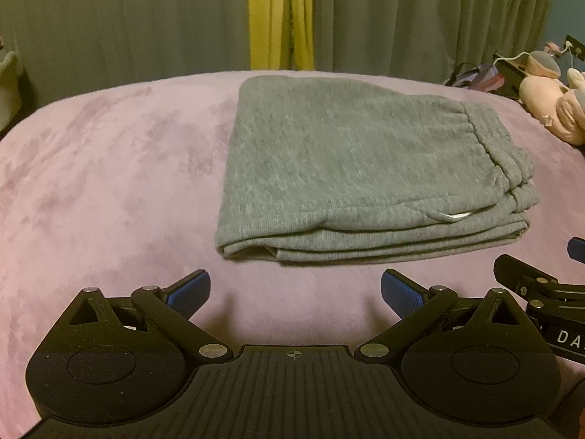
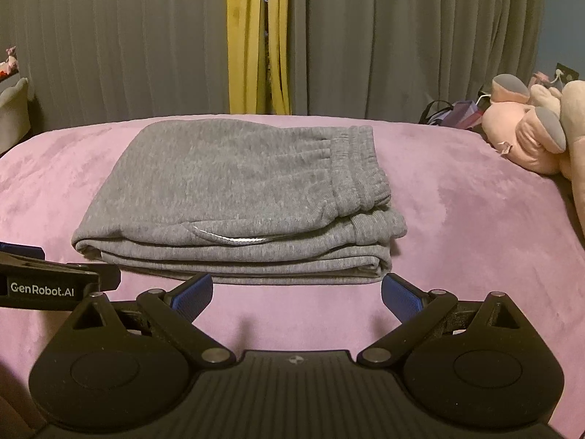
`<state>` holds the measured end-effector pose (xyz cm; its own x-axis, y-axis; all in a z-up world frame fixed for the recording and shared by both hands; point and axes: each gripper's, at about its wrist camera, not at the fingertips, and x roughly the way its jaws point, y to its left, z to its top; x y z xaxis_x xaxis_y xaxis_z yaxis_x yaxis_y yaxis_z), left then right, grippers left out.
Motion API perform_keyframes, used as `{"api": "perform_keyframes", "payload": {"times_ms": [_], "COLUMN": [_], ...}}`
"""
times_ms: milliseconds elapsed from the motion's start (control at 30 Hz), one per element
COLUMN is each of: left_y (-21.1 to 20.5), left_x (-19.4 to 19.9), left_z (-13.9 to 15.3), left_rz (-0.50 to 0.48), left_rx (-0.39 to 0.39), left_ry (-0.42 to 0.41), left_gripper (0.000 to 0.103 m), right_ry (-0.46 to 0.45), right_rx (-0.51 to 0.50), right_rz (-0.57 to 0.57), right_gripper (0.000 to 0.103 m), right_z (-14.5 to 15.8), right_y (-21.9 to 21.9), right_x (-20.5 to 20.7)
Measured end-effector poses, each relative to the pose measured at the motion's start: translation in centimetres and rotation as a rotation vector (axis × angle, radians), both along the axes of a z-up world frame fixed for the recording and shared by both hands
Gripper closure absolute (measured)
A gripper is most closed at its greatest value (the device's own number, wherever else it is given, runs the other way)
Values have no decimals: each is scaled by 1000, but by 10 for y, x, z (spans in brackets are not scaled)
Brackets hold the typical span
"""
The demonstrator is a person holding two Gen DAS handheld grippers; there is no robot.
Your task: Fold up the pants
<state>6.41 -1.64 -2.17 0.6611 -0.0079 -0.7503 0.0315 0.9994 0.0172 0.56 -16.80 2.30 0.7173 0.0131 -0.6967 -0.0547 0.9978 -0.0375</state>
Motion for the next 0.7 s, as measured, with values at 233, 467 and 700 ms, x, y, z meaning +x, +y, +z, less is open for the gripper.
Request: {"api": "perform_keyframes", "payload": {"times_ms": [233, 467, 700], "left_y": [0, -2, 1], "left_x": [-1, -2, -1], "left_z": [0, -1, -3], "left_rz": [1, -4, 3], "left_rx": [2, 8, 17], "left_ry": [7, 7, 13], "left_gripper": [0, 0, 0], "right_ry": [6, 3, 13], "right_rx": [-22, -7, -2], "right_rz": [-13, -27, -36], "right_gripper": [4, 4, 4], "right_z": [-3, -1, -3], "right_y": [1, 1, -3], "right_x": [0, -1, -2]}}
